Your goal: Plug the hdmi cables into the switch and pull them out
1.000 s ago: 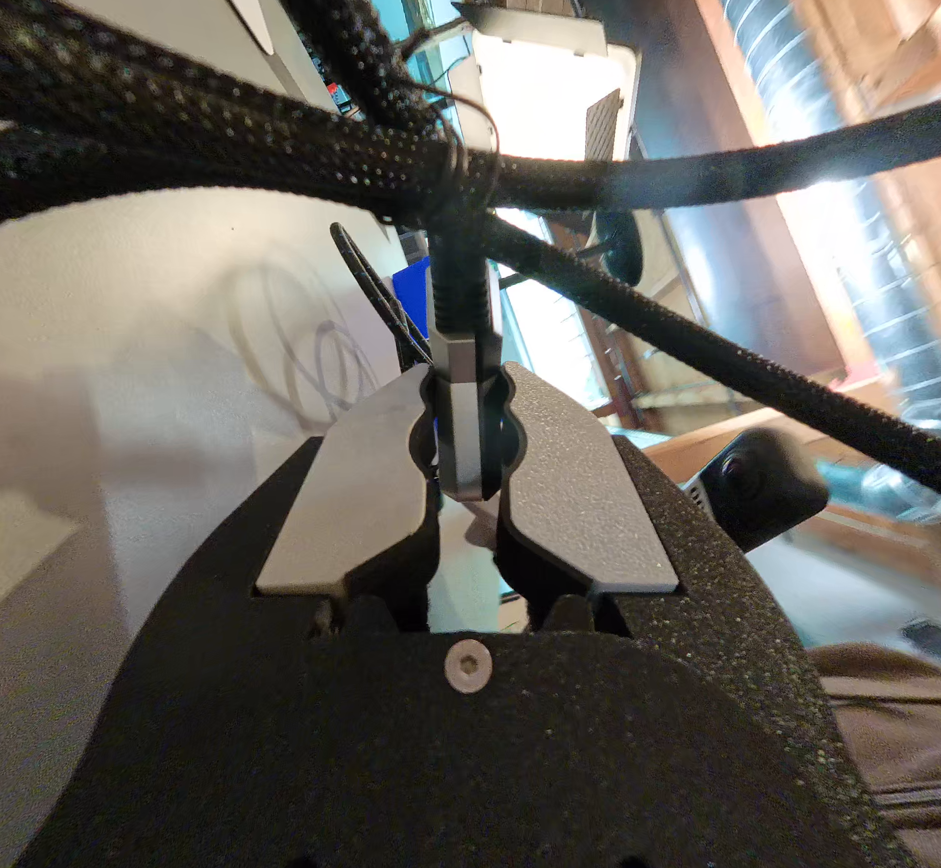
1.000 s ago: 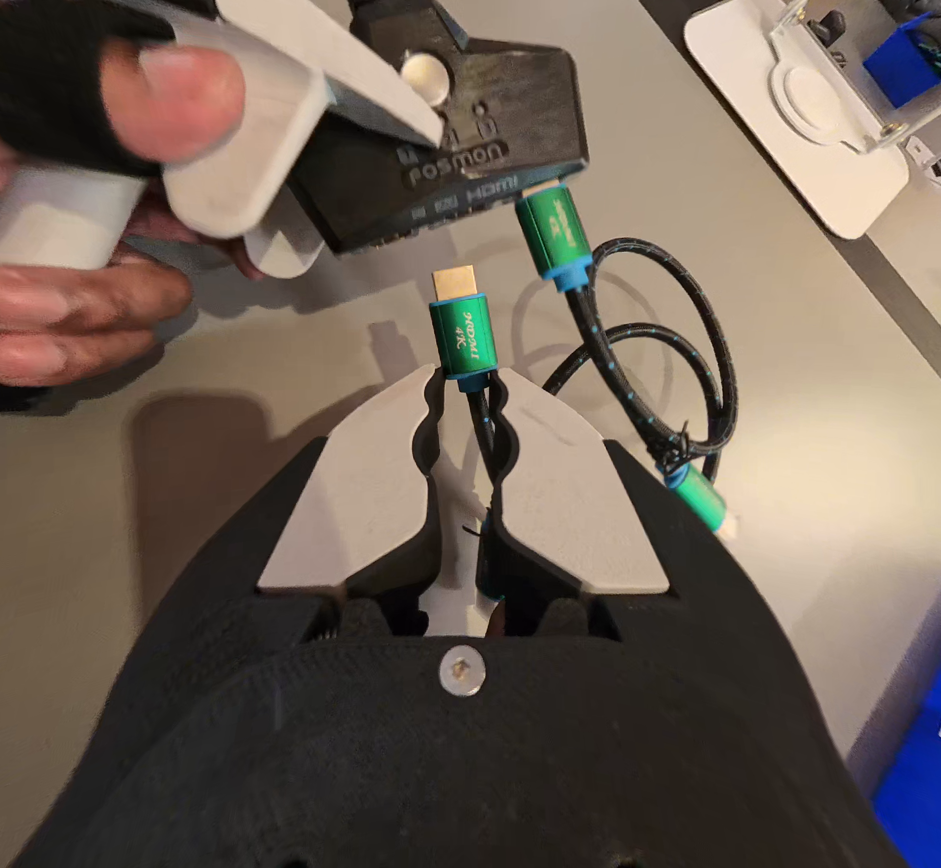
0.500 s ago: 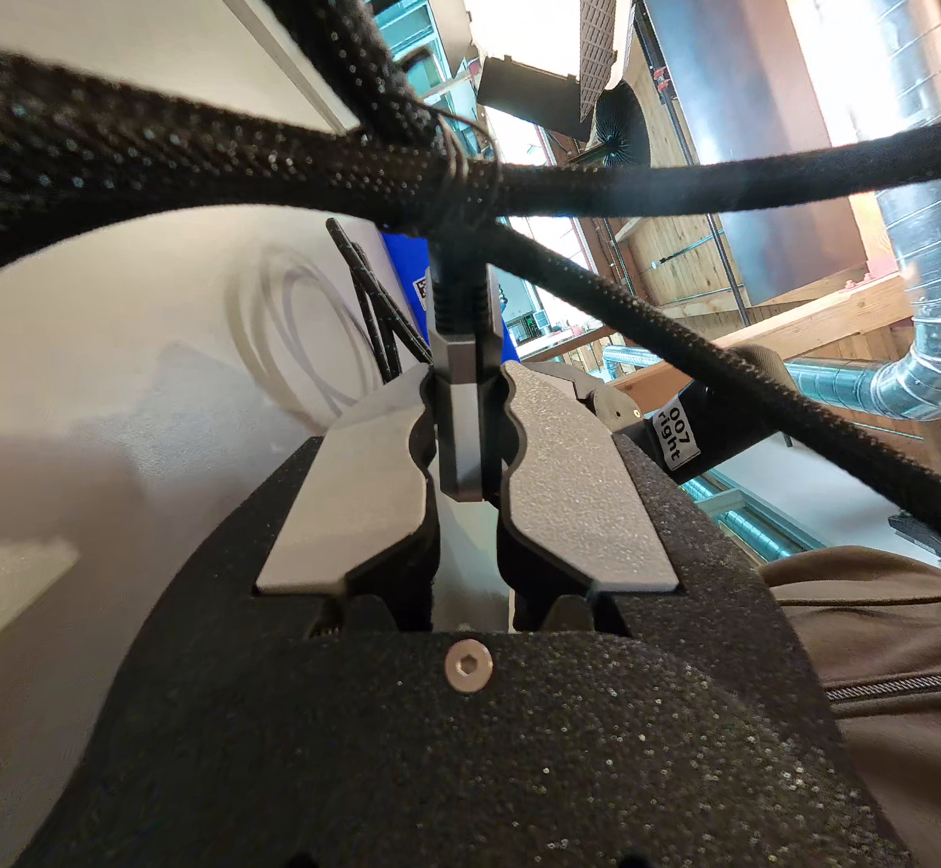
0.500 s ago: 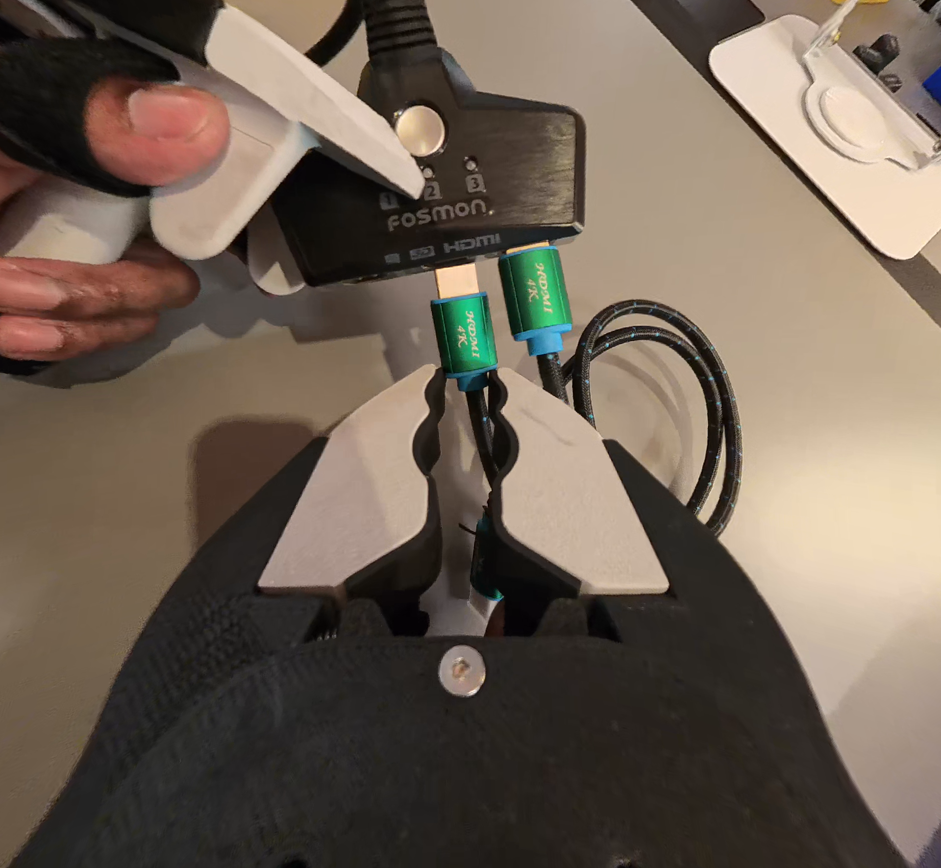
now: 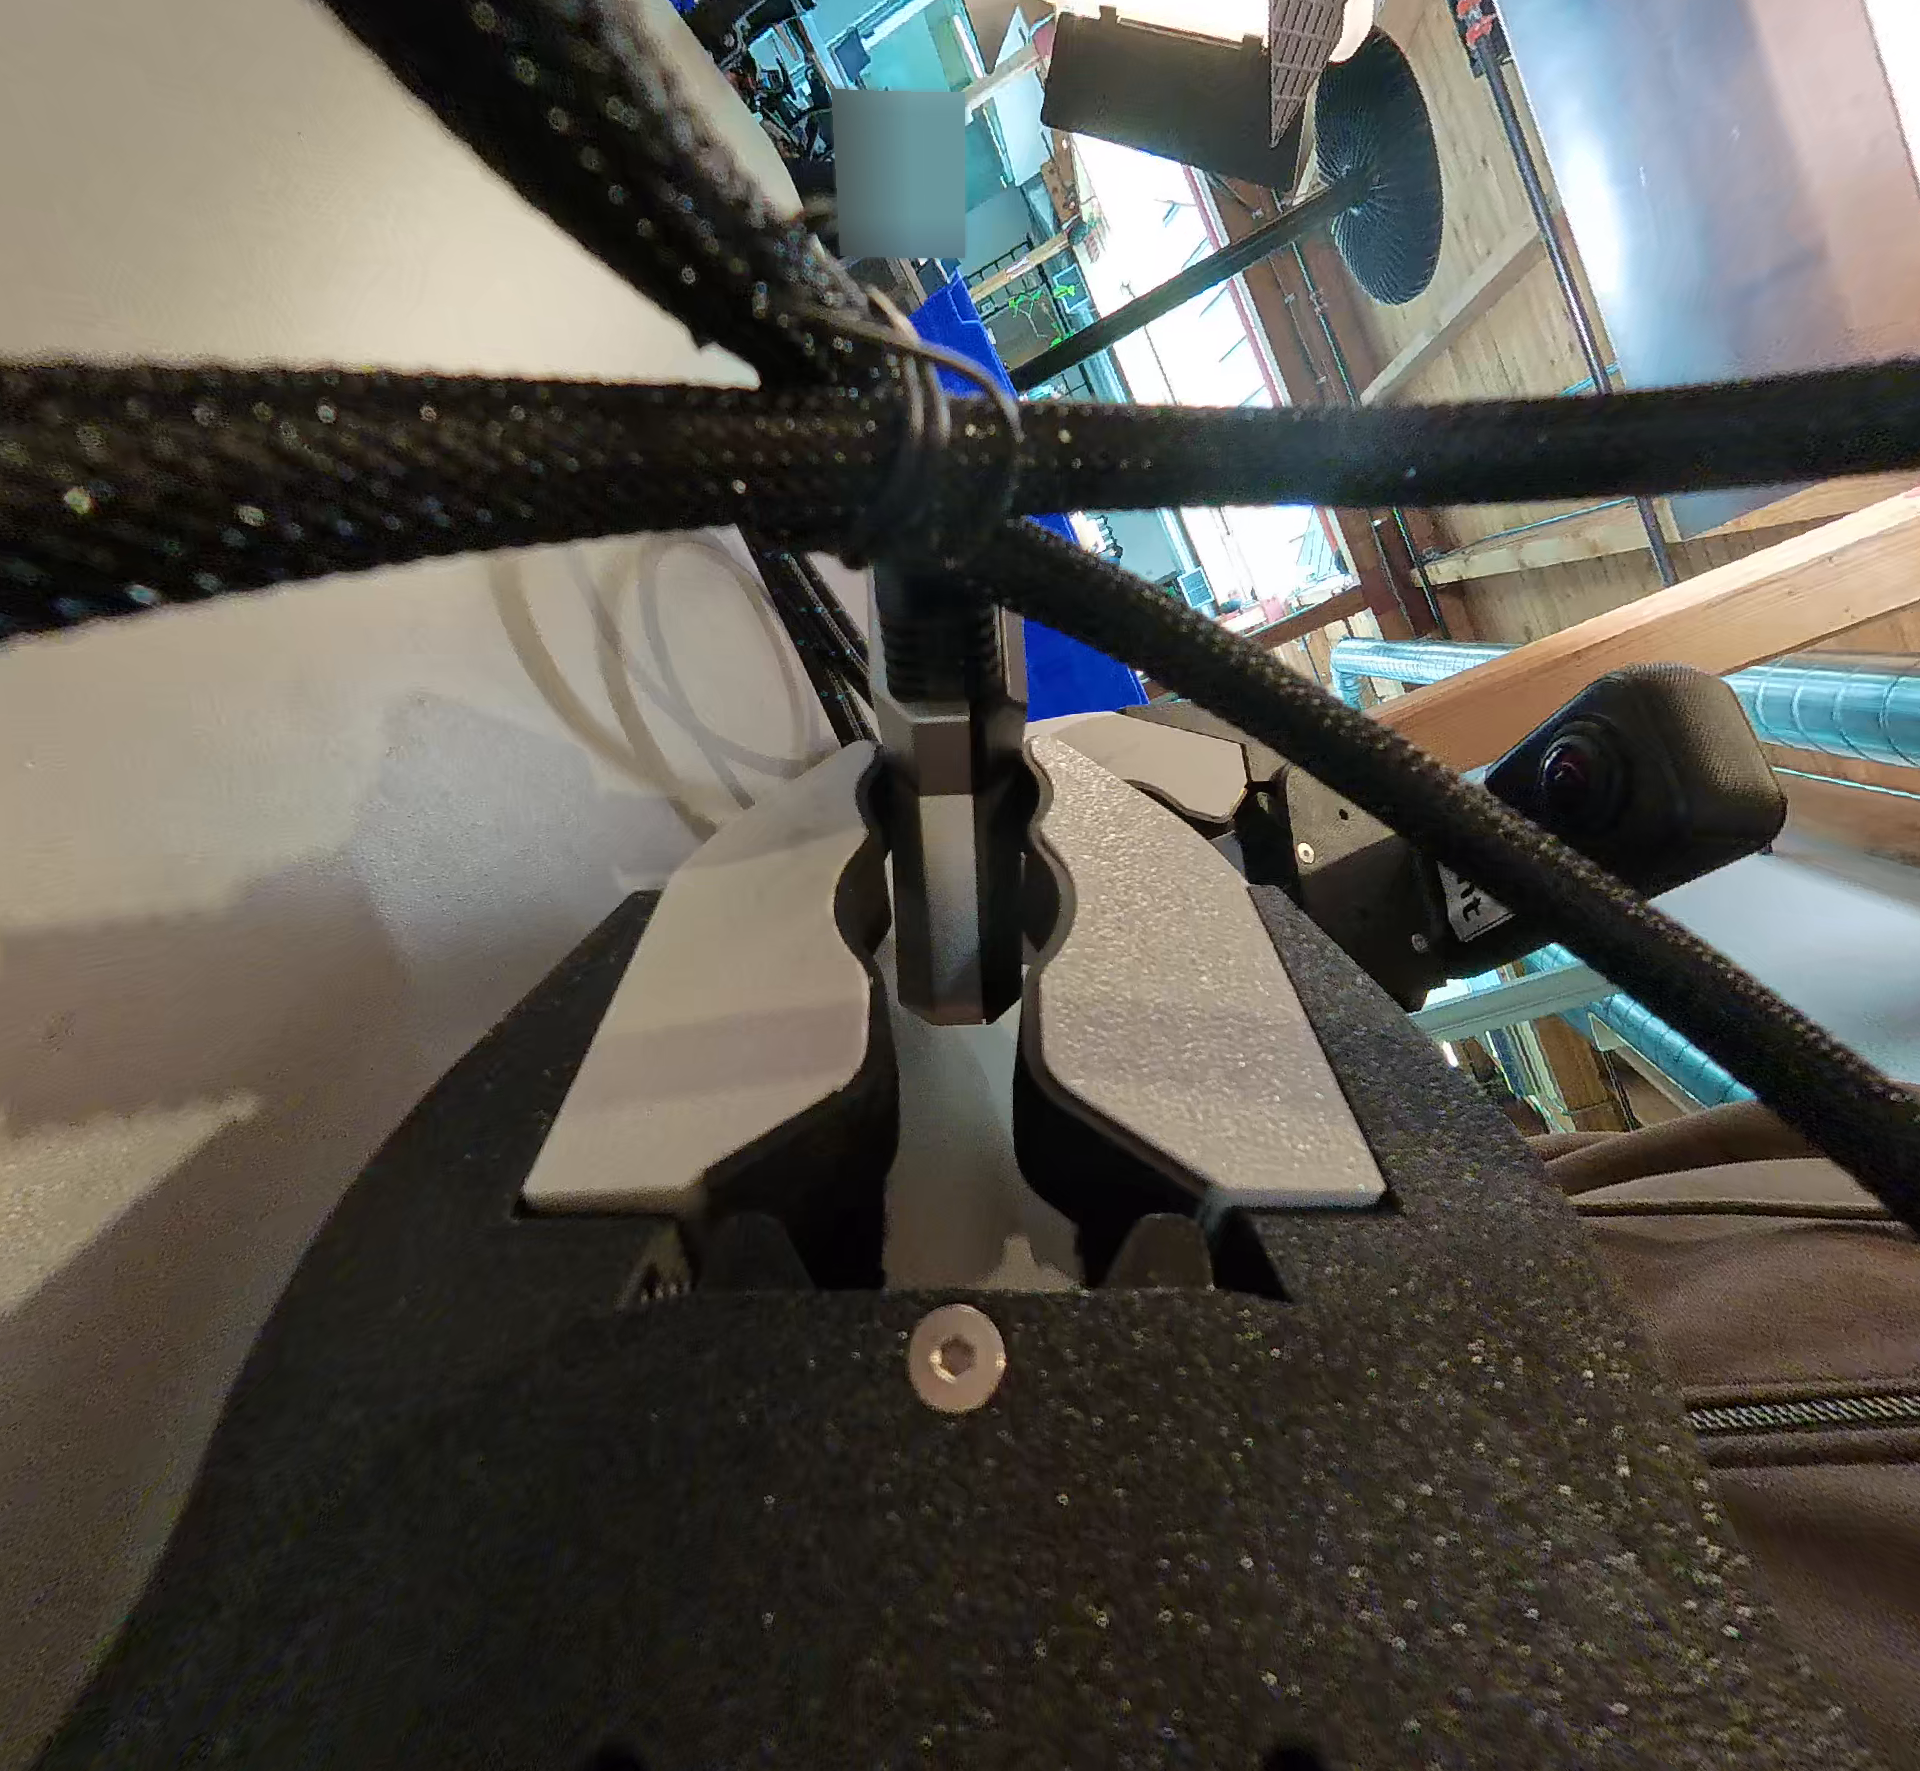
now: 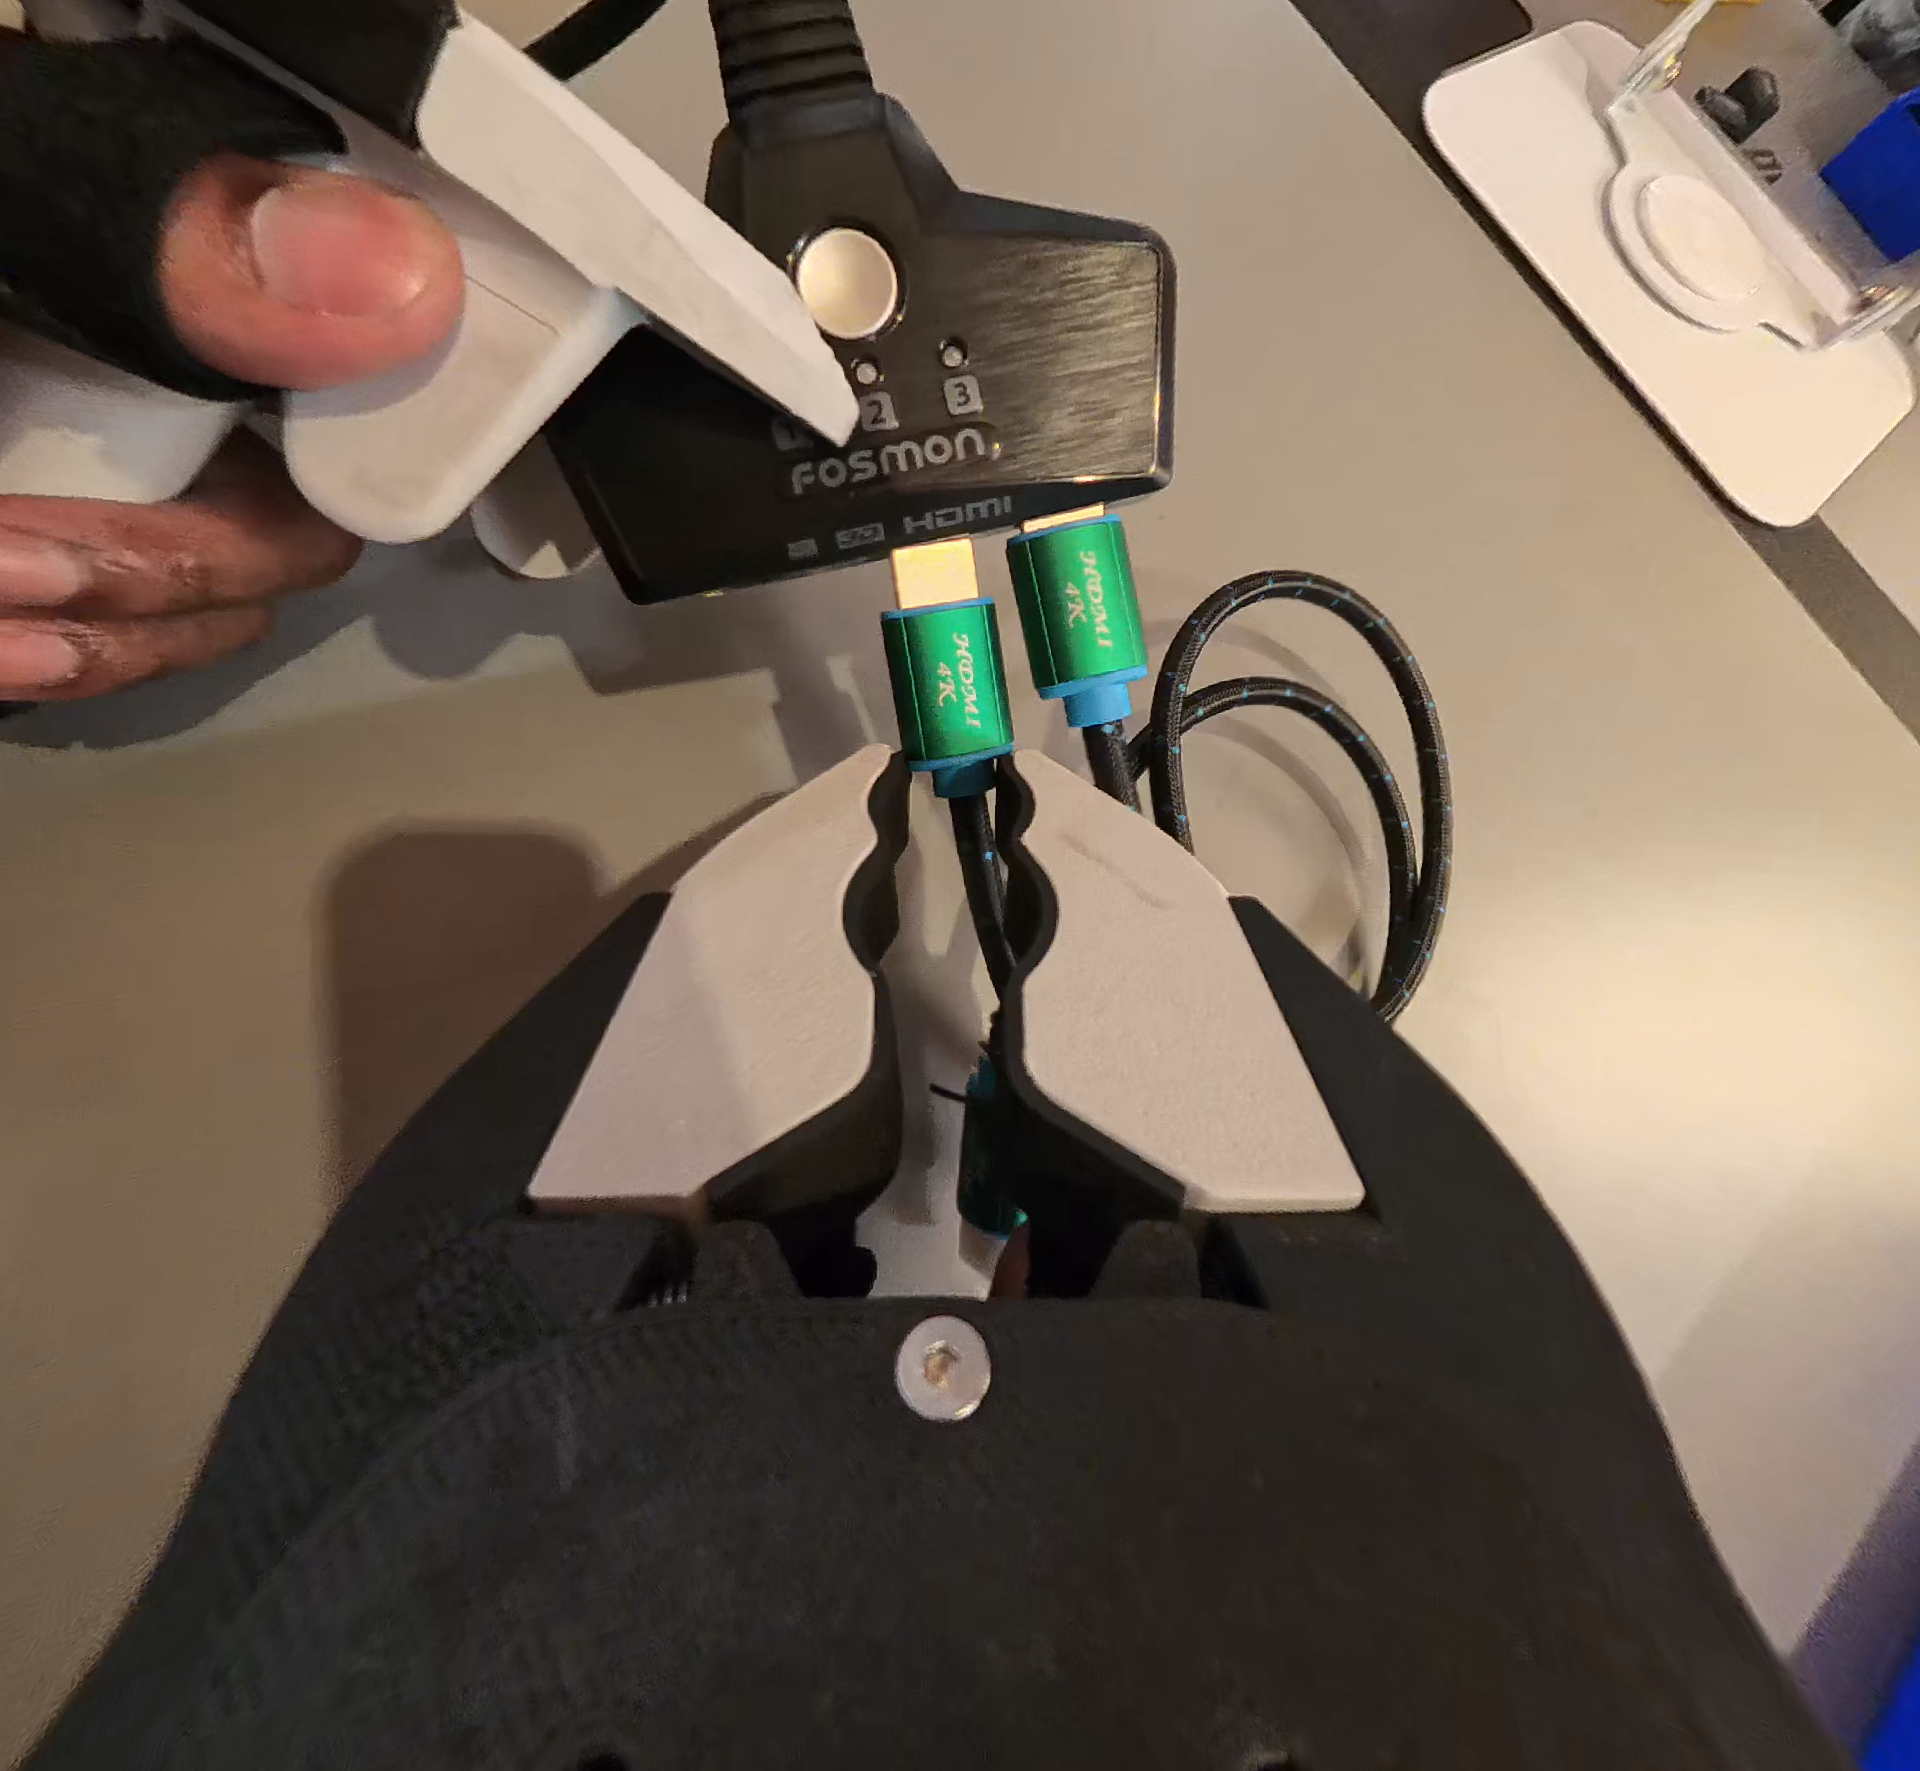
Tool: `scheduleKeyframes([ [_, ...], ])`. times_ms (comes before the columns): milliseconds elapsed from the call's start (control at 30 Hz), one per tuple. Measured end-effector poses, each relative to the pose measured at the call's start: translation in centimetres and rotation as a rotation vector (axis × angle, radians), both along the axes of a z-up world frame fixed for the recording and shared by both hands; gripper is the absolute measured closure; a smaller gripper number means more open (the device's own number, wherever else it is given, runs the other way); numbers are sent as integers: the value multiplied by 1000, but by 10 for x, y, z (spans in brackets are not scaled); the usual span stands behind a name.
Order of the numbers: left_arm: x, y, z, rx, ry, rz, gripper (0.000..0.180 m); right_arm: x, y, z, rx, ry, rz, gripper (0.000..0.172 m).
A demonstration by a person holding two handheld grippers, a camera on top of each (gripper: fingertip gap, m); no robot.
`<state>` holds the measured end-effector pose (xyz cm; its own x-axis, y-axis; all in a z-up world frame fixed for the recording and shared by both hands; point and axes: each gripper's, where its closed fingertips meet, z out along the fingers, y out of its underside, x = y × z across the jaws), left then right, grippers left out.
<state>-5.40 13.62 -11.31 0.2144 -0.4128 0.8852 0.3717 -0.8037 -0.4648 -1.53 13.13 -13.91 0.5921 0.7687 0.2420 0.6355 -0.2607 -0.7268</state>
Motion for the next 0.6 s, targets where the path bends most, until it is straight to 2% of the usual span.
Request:
scheduleKeyframes([
  [433,-3,0,4,-9,-81,15,159,-2,-2,3,155,-203,-6,158],
  [600,-5,-4,5,1,-71,-19,160,-3,-3,7,242,-346,38,159],
])
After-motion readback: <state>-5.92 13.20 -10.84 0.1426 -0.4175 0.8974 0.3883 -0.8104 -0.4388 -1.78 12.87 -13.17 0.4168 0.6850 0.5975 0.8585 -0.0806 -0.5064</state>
